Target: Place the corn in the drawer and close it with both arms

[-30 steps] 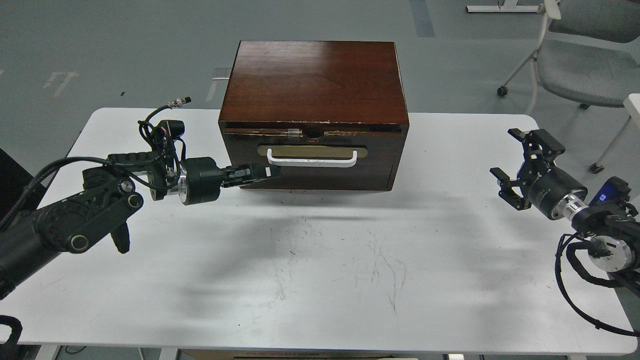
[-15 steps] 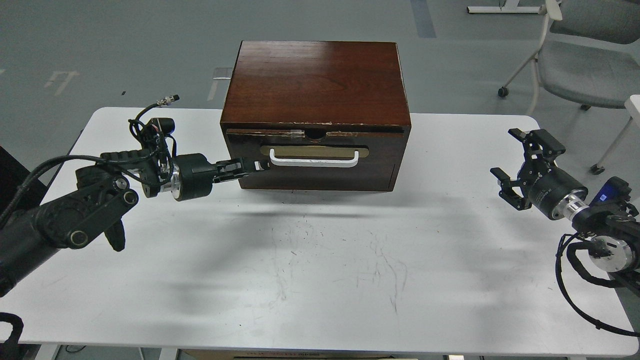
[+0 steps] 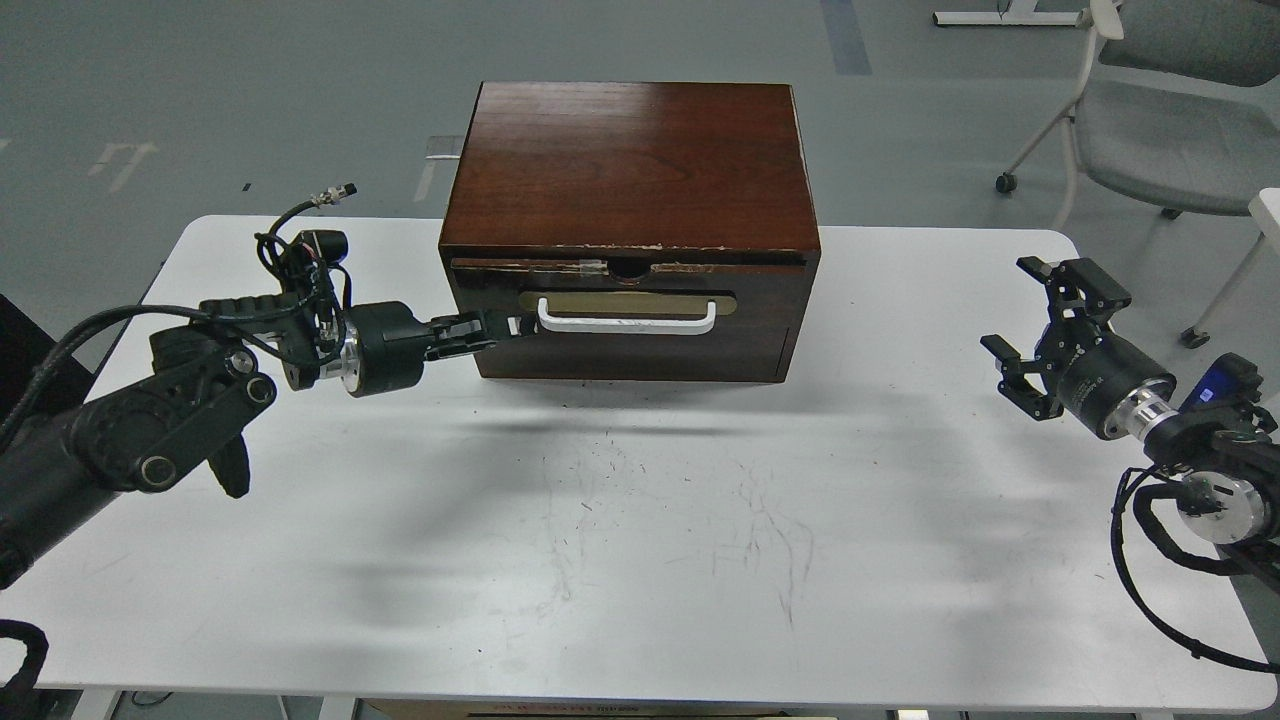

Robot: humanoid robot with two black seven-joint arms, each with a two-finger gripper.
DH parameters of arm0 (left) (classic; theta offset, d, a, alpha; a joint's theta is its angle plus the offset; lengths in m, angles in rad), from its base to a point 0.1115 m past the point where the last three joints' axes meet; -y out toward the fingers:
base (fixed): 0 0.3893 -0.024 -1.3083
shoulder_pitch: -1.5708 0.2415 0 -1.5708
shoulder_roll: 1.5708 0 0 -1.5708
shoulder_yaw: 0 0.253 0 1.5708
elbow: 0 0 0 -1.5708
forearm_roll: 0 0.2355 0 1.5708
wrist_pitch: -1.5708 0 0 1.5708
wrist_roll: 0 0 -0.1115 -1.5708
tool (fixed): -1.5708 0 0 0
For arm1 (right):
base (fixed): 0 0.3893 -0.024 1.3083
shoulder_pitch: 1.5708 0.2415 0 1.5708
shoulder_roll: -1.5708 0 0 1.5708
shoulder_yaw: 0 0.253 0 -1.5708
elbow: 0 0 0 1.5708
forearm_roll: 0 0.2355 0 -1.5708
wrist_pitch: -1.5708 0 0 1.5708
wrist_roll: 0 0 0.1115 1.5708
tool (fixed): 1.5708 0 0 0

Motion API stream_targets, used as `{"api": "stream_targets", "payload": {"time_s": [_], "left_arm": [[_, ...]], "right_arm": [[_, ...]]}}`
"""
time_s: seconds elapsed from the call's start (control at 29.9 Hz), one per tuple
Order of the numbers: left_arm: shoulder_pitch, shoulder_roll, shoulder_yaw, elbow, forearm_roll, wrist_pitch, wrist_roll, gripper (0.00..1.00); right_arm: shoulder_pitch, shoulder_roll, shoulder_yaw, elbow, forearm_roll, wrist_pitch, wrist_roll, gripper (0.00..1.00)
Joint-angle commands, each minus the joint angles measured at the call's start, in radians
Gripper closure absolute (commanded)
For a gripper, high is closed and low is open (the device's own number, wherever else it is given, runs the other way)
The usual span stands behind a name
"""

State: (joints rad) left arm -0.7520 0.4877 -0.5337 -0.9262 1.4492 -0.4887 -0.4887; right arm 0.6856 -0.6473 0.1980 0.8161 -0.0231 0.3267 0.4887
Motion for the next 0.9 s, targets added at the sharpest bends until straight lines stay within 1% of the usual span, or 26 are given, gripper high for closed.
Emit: {"api": "stream_targets", "payload": {"time_s": [0.0,0.03,0.07,0.1,0.13,0.23,0.3,0.37,0.43,0.47,0.57,0.7,0.87], "left_arm": [[0.011,0.022,0.014,-0.034,-0.001,0.000,0.000,0.89],[0.013,0.028,0.014,-0.040,0.000,0.000,0.000,0.79],[0.014,0.046,0.015,-0.055,-0.003,0.000,0.000,0.49],[0.023,0.066,0.014,-0.072,-0.012,0.000,0.000,0.05],[0.029,0.078,0.014,-0.081,-0.019,0.000,0.000,0.00],[0.039,0.138,0.014,-0.131,-0.090,0.000,0.000,0.00],[0.042,0.205,0.012,-0.172,-0.227,0.000,0.000,0.00],[0.046,0.244,0.008,-0.192,-0.368,0.000,0.000,0.00],[0.046,0.264,0.005,-0.194,-0.473,0.000,0.000,0.00],[0.046,0.281,0.001,-0.194,-0.581,0.000,0.000,0.00],[0.046,0.314,0.001,-0.192,-0.787,0.000,0.000,0.00],[0.049,0.342,0.003,-0.180,-0.904,0.000,0.000,0.00],[0.138,0.348,0.005,-0.145,-1.039,0.000,0.000,0.00]], "right_arm": [[0.000,0.000,0.000,0.000,0.000,0.000,0.000,0.00],[0.000,-0.002,0.000,0.000,0.000,0.000,0.000,0.00],[0.000,-0.002,0.000,0.002,0.000,0.000,0.000,0.00],[0.000,-0.002,0.000,0.002,0.000,0.000,0.000,0.00],[0.000,-0.002,0.000,0.002,0.000,0.000,0.000,0.00],[0.000,0.000,0.000,0.002,0.000,0.000,0.000,0.00],[0.000,0.000,0.001,-0.002,-0.001,0.000,0.000,0.00],[0.002,0.002,0.006,-0.003,-0.001,-0.002,0.000,0.00],[0.002,0.002,0.012,-0.003,-0.001,-0.005,0.000,0.00],[0.003,0.002,0.014,-0.006,-0.001,-0.006,0.000,0.00],[0.008,0.024,0.018,-0.011,-0.001,-0.009,0.000,0.00],[0.012,0.052,0.024,-0.014,-0.001,-0.011,0.000,0.00],[0.005,0.069,0.072,-0.015,0.002,-0.015,0.000,0.00]]}}
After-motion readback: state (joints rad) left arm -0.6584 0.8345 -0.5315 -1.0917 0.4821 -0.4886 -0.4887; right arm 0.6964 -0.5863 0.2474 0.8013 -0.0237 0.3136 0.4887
